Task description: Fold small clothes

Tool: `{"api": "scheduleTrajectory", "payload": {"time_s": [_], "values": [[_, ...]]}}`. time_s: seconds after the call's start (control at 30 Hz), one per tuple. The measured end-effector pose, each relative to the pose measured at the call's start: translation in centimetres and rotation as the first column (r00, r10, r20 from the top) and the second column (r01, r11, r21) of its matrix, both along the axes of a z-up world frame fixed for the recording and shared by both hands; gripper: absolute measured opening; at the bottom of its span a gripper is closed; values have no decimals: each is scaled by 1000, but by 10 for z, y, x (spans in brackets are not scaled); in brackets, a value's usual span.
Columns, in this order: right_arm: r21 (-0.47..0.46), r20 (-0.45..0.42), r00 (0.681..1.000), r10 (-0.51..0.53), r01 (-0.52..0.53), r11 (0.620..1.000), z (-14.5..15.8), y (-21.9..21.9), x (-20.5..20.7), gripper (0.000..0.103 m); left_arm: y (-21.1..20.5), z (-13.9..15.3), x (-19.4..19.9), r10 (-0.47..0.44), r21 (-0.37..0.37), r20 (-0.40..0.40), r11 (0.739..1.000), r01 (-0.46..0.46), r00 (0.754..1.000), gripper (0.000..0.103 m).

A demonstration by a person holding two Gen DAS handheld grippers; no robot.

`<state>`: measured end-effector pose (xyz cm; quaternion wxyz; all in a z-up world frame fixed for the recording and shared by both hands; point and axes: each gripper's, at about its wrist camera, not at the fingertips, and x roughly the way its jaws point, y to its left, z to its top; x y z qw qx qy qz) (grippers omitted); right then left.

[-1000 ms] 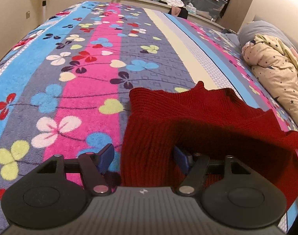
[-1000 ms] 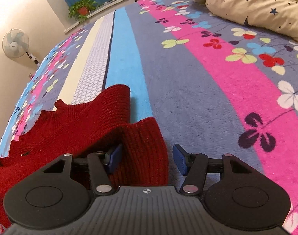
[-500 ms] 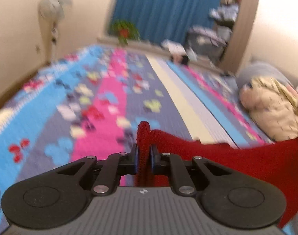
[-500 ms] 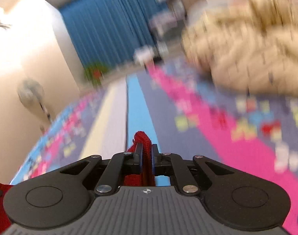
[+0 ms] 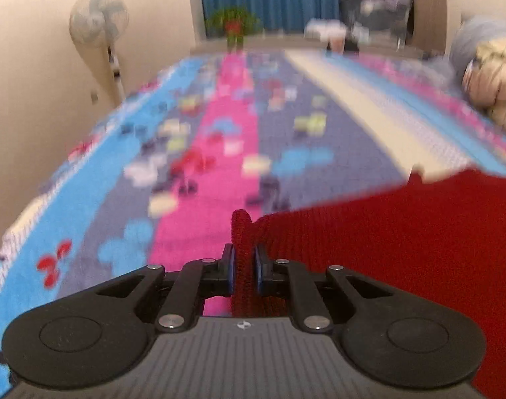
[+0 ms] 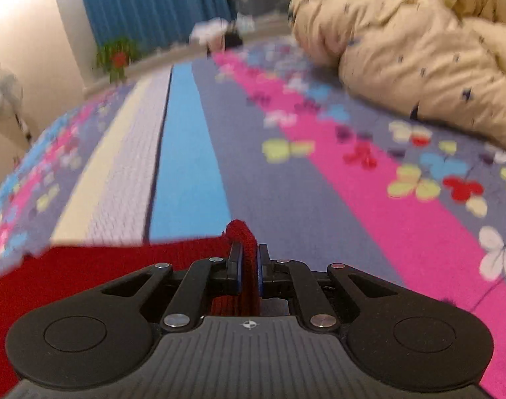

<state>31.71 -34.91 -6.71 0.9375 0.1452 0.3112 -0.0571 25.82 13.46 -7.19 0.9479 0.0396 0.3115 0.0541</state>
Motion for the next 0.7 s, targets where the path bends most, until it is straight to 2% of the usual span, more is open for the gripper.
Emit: {"api": "scheduleTrajectory", "payload": {"time_s": [0.07, 0.13, 0.17, 0.2, 0.23, 0.27, 0.3, 0.33, 0.37, 0.43, 0.5, 0.57, 0.6, 0.67, 0.7], "values": [[-62, 101, 995, 18, -12, 998, 15, 9, -8, 7, 5, 9, -5, -1, -34, 52, 999, 3, 999, 13], [-115, 97, 995, 33, -22, 993, 14, 15, -7, 8, 8, 0, -1, 11, -35, -18, 999, -12, 1000, 15], [-109, 52, 998, 34, -28, 994, 9, 14, -2, 9, 9, -8, 4, 12, -54, -98, 998, -17, 995, 24], [-82, -43, 998, 43, -46, 996, -2, 12, 5, 12, 11, -13, 7, 14, -79, -171, 997, -28, 985, 26], [-43, -157, 987, 47, -54, 998, -14, 8, 10, 13, 11, -11, 3, 30, -88, -187, 995, -47, 982, 28], [-16, -234, 972, 28, -32, 999, -21, 3, 8, 17, 9, -4, -3, 39, -82, -161, 995, -53, 986, 34], [-3, -251, 968, -4, 3, 1000, -20, -2, 3, 19, 7, 7, -12, 30, -81, -119, 996, -40, 992, 41], [22, -221, 975, -31, 37, 999, -13, -10, -8, 23, 5, 20, -23, 17, -91, -73, 996, -24, 997, 57], [57, -176, 983, -50, 61, 997, -2, -18, -20, 32, 3, 30, -33, 7, -109, -42, 994, -12, 999, 68], [107, -126, 990, -63, 77, 991, 13, -28, -43, 44, 0, 46, -54, -11, -162, -40, 987, 5, 999, 69], [154, -123, 992, -33, 52, 987, 18, -29, -63, 48, -5, 53, -71, -10, -199, -106, 980, -11, 994, 69], [182, -157, 987, 36, -7, 983, 18, -27, -79, 53, -15, 54, -96, -4, -175, -182, 984, -28, 983, 73], [188, -174, 982, 73, -40, 981, 16, -26, -88, 55, -20, 52, -108, -12, -166, -200, 986, -22, 980, 75], [165, -198, 972, 128, -96, 982, 14, -16, -102, 68, -28, 44, -137, -38, -171, -228, 985, -2, 973, 76], [158, -207, 967, 149, -118, 980, 13, -11, -112, 70, -31, 38, -149, -51, -181, -241, 983, 7, 969, 76]]}}
